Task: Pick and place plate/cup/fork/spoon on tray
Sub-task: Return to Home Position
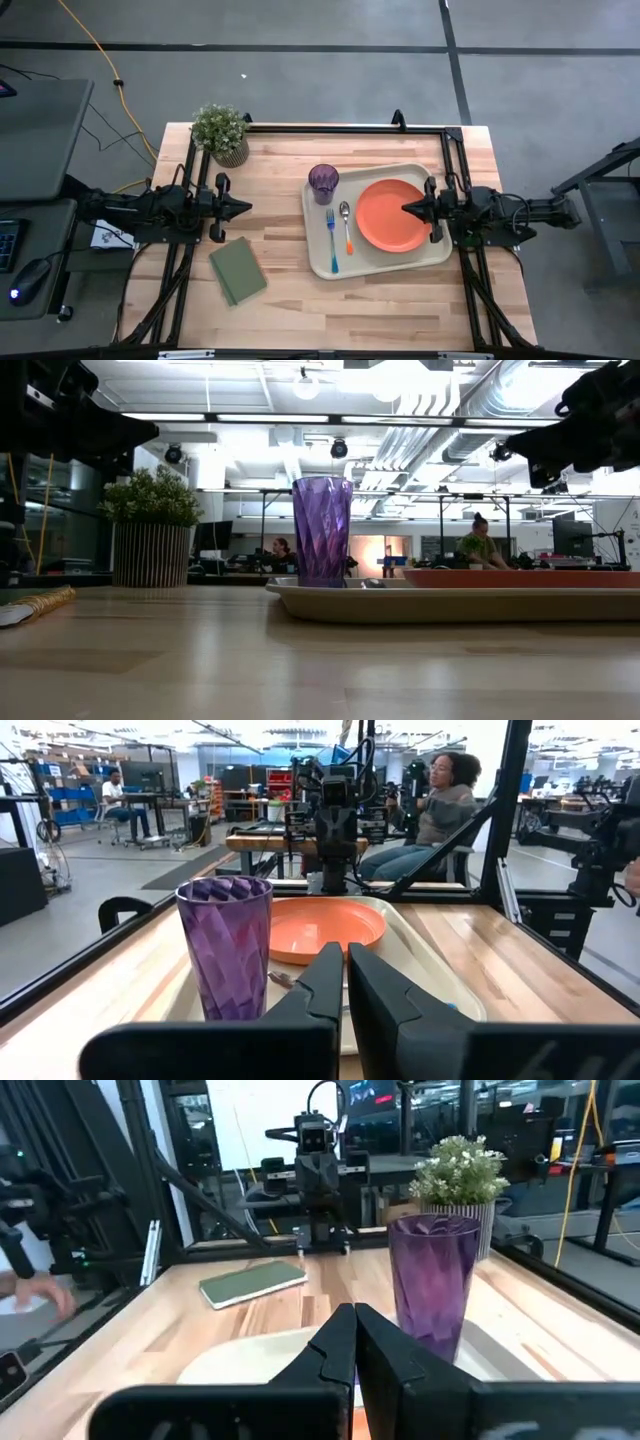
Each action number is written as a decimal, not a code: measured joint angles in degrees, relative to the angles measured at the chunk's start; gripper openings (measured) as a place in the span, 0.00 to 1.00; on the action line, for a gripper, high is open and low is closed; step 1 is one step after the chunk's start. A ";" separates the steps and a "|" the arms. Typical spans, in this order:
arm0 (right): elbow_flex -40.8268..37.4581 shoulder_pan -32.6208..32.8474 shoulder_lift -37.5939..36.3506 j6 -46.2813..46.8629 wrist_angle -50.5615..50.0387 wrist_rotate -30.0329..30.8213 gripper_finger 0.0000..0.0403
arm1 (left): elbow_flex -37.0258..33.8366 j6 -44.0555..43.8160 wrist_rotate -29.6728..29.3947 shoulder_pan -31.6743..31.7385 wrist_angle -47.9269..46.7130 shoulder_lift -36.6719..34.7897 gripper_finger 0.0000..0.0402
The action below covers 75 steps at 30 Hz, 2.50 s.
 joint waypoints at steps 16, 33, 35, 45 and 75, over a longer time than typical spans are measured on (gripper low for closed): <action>-0.02 -0.02 3.46 5.30 -0.11 -0.27 0.00 | 0.00 0.00 0.02 0.00 -0.02 0.09 0.01; -0.07 -0.02 3.42 7.87 -0.12 -0.28 0.00 | 0.00 -0.02 0.04 0.00 0.00 0.09 0.01; -0.07 -0.02 3.42 7.87 -0.12 -0.28 0.00 | 0.00 -0.07 0.04 0.00 0.00 0.10 0.01; -0.07 -0.02 3.42 7.87 -0.12 -0.28 0.00 | 0.00 -0.01 0.06 0.00 0.00 0.10 0.01; -0.11 -0.02 3.42 7.85 -0.12 -0.28 0.00 | 0.00 -0.08 0.07 0.00 0.00 0.09 0.01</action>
